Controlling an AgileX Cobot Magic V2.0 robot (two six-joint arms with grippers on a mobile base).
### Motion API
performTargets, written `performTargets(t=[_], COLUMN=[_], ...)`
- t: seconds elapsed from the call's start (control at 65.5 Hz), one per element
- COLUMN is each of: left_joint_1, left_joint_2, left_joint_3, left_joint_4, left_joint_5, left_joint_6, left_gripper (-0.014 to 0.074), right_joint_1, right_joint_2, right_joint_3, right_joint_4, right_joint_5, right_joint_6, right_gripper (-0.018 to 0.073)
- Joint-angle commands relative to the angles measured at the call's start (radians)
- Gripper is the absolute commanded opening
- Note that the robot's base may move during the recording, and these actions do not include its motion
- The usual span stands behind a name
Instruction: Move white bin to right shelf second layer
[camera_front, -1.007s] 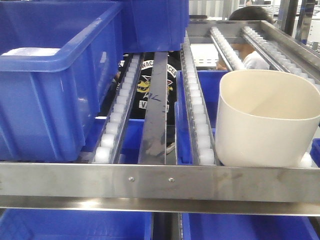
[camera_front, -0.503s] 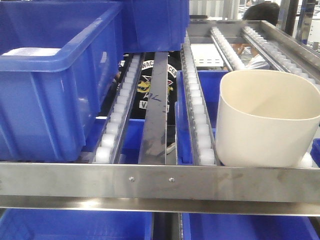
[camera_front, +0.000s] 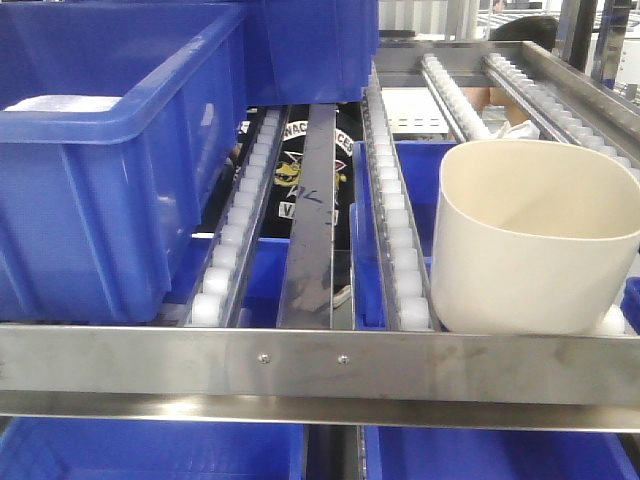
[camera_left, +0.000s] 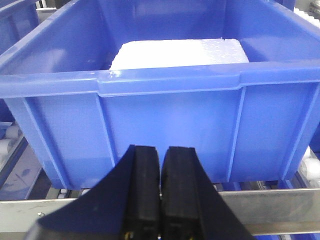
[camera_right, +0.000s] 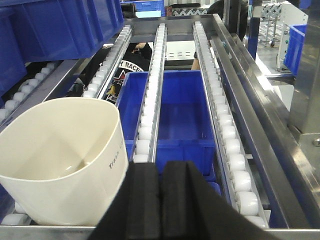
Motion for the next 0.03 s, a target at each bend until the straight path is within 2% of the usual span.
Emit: performTargets(t=[0.0, 0.015], left_joint_1=[-0.004, -0.004], left_joint_2=[-0.003, -0.003], left_joint_3=[0.037, 0.037], left_joint_4=[0.0, 0.0], left_joint_5=[-0.086, -0.086], left_joint_6=[-0.003, -0.003], left_gripper=[0.0085, 0.0085], right_joint_1=[-0.005, -0.005], right_joint_2=[-0.02, -0.02], right_joint_3=[-0.017, -0.017], right_joint_4=[0.0, 0.0], right_joint_5=[-0.085, -0.085], right_joint_6=[-0.001, -0.001], right_gripper=[0.0055, 0.0055])
